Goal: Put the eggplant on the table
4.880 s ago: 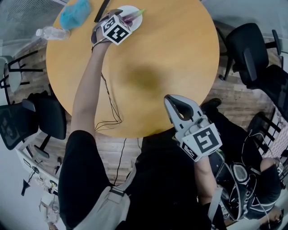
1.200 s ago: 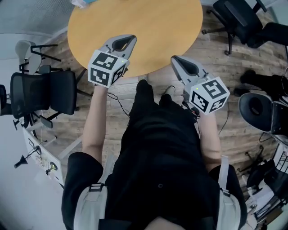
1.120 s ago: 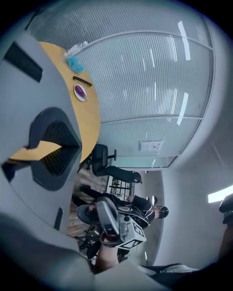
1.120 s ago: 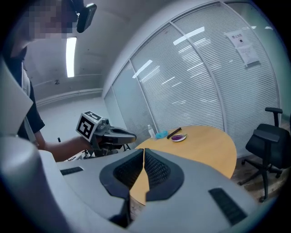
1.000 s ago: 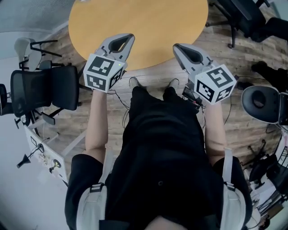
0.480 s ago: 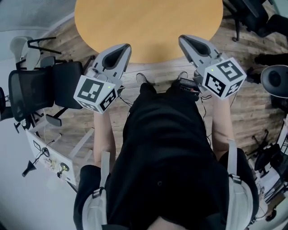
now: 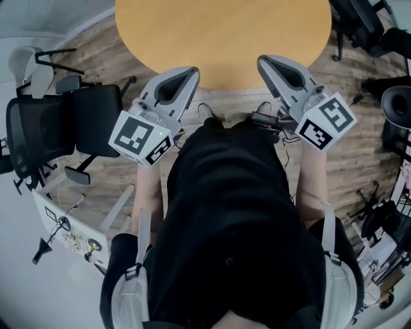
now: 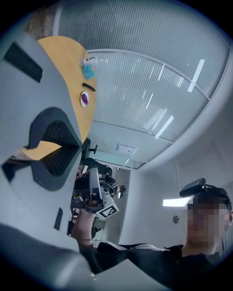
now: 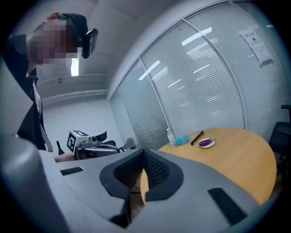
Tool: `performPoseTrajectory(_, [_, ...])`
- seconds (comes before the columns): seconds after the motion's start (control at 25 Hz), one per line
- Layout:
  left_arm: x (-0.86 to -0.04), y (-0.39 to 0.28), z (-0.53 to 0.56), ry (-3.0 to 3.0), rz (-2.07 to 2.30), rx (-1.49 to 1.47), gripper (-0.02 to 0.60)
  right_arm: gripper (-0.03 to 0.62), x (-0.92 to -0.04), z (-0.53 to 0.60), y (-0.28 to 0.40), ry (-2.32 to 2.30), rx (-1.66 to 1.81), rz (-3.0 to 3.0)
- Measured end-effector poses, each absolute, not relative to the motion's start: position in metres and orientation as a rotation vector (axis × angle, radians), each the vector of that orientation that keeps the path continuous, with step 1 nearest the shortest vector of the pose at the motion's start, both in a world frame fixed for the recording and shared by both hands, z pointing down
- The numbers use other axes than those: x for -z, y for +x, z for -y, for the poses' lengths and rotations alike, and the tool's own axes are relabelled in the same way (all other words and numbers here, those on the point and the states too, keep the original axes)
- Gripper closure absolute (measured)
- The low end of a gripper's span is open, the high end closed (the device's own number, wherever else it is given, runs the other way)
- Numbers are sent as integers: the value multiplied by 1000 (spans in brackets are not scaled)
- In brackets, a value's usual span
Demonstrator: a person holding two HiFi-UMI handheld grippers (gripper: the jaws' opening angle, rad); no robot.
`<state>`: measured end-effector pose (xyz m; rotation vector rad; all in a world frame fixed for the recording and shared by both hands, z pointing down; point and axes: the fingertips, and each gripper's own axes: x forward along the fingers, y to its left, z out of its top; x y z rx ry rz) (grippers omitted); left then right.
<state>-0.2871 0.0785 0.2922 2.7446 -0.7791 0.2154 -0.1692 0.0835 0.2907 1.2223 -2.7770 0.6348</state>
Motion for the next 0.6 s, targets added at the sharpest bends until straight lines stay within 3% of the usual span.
performPoseTrajectory(0.6, [-299,-275,-73,2803,603,-233,569,577,-288,-81,-166,1352,-611,2698])
